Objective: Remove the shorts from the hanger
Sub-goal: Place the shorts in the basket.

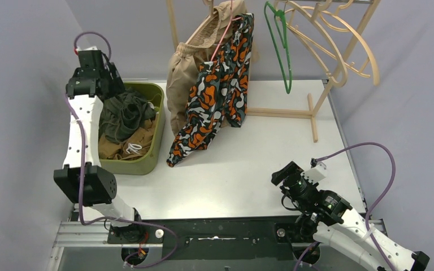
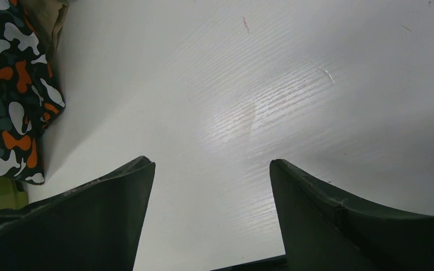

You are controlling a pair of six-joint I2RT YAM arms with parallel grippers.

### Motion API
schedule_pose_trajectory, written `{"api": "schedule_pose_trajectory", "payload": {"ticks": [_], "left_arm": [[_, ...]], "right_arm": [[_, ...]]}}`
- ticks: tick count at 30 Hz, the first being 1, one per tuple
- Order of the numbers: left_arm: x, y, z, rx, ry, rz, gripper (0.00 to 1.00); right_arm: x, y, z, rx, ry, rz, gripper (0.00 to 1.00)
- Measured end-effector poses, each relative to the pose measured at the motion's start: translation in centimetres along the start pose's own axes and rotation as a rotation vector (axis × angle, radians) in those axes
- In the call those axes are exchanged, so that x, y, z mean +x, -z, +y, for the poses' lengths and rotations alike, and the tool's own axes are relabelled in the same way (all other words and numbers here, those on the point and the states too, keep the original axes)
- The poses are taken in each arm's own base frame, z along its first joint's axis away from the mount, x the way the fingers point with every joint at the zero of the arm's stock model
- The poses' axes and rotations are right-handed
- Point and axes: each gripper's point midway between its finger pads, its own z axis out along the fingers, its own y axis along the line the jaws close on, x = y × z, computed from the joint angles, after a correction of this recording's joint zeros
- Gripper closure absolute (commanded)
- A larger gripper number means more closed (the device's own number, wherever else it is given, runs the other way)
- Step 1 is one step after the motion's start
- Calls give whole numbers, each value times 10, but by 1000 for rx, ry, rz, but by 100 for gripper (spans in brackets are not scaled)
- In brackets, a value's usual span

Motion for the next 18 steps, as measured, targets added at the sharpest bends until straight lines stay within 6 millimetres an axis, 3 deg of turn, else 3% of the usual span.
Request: {"api": "schedule_pose_trajectory", "payload": {"ticks": [4, 7, 10, 13, 15, 16, 18], "left_arm": [[-41, 40, -4, 52, 22, -138, 35], [-36, 30, -13, 91, 11, -110, 45], [6, -25, -25, 106, -15, 35, 52], [89, -93, -24, 61, -55, 284, 53], [133, -118, -20, 29, -78, 394, 53], [144, -123, -18, 22, -85, 410, 52], [133, -115, -19, 27, -82, 369, 51]], "right_arm": [[0, 0, 0, 0, 0, 0, 24], [0, 0, 0, 0, 0, 1, 23], [1, 0, 0, -1, -1, 5, 23], [3, 1, 1, -4, -1, 14, 22], [4, 2, 2, -12, -1, 23, 21], [4, 2, 3, -20, 0, 28, 21], [4, 4, 7, -47, 4, 33, 20]]}}
